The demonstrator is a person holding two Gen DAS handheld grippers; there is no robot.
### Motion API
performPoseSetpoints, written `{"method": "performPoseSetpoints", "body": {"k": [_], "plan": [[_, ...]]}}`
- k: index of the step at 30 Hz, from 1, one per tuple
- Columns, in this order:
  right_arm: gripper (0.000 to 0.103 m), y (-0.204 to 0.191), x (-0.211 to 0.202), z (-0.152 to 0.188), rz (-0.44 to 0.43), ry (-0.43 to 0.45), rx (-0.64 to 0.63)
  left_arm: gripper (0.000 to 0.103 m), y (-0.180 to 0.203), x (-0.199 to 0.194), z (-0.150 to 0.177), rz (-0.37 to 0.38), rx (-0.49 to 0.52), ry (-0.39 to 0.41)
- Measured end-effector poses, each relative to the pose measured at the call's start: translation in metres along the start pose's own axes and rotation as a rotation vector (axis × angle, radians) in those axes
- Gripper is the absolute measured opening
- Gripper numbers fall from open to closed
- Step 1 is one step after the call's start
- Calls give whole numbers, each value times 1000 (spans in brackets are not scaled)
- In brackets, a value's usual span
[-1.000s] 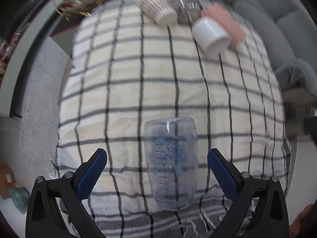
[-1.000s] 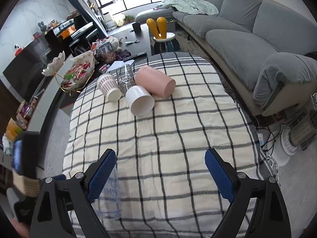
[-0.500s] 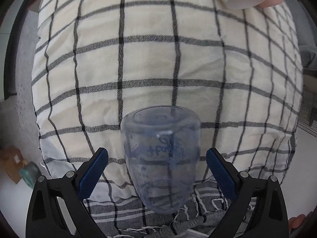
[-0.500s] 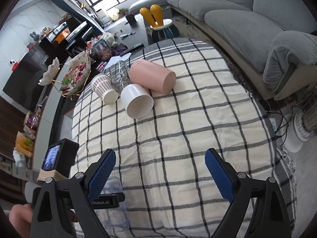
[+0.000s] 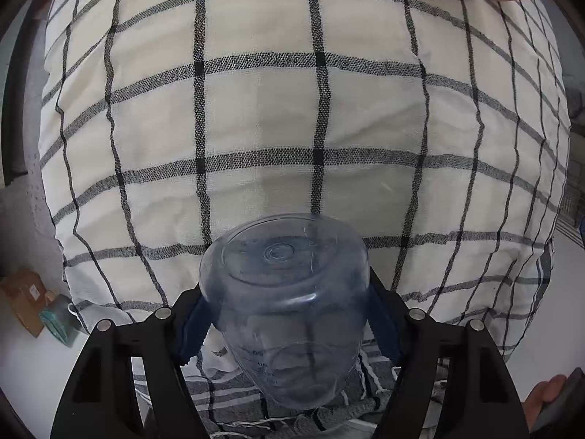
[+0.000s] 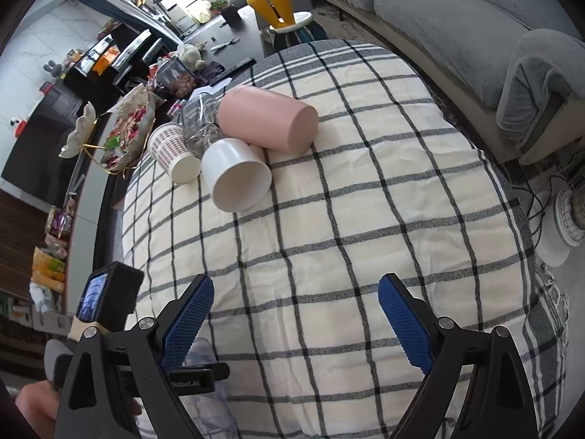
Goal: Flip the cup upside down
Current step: 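Rotate the clear cup with the left gripper so its base faces up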
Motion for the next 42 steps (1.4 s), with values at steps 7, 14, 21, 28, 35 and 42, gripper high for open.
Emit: {"method": "performPoseSetpoints", "body": {"k": [7,14,21,28,35,42], "plan": [[92,-2,-11,7,-14,14,-4,73,-1,-33,27,17,18,88],[92,-7,-40,12,-39,89,-12,73,4,-72,60,11,46,296],[92,-1,-59,19,-22,140,-8,73,-7,-112,63,19,23,499],[92,12,-61,26,-8,154,10,73,-13,-140,73,8,-17,761],[92,24,-55,30,19,162,23,73,-10,-148,64,-13,-36,944],[92,36,-47,31,45,154,44,73,-10,-125,42,-14,-39,923]]}}
Point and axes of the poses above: each gripper's, at about its wrist camera, not at the fingertips, and x roughly the way its jaws point, y to its right, z to its underside, the point moved 6 cm from there along x, roughly the way its jaws point, and after that the axes turned 15 degrees about -y, right-handed, at the moved point
